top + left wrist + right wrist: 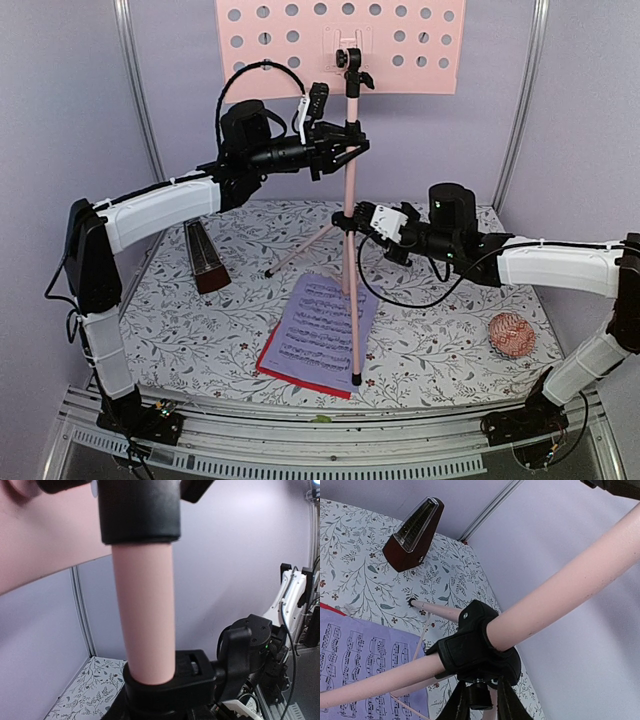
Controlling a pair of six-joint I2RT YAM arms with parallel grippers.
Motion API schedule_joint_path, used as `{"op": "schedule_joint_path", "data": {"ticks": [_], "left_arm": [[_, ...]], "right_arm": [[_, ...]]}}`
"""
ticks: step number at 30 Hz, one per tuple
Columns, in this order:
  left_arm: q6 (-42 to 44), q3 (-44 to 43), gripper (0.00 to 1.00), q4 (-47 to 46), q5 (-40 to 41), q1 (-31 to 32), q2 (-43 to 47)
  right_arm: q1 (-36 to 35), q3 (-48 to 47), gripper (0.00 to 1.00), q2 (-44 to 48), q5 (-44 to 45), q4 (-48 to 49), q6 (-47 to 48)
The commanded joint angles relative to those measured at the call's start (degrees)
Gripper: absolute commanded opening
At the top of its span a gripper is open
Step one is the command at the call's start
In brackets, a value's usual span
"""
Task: Set up the instrument practice props
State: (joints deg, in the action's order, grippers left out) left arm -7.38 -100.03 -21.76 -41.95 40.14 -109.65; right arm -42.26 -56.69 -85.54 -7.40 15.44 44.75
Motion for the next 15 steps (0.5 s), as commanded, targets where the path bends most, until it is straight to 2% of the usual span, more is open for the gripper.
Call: {"op": "schedule_joint_path", "data": {"ticks": [1, 8, 15], "left_arm": [[-1.32, -1.55, 0.00, -6.72, 0.31, 0.64, 1.03], [-1.33, -0.98, 0.00, -6.87, 0.19, 0.88, 1.01], [-1.68, 0.61, 0.00, -8.15, 0.62, 1.46, 1.51]], "right_arm": [[0.53, -2.48, 0.18, -0.41, 0.02, 0.20, -1.20], [0.60, -4.29, 0.05, 1.44, -3.69, -1.37, -8.50], [0.60, -4.98, 0.04, 3.84, -6.58, -1.22, -18.55]]}}
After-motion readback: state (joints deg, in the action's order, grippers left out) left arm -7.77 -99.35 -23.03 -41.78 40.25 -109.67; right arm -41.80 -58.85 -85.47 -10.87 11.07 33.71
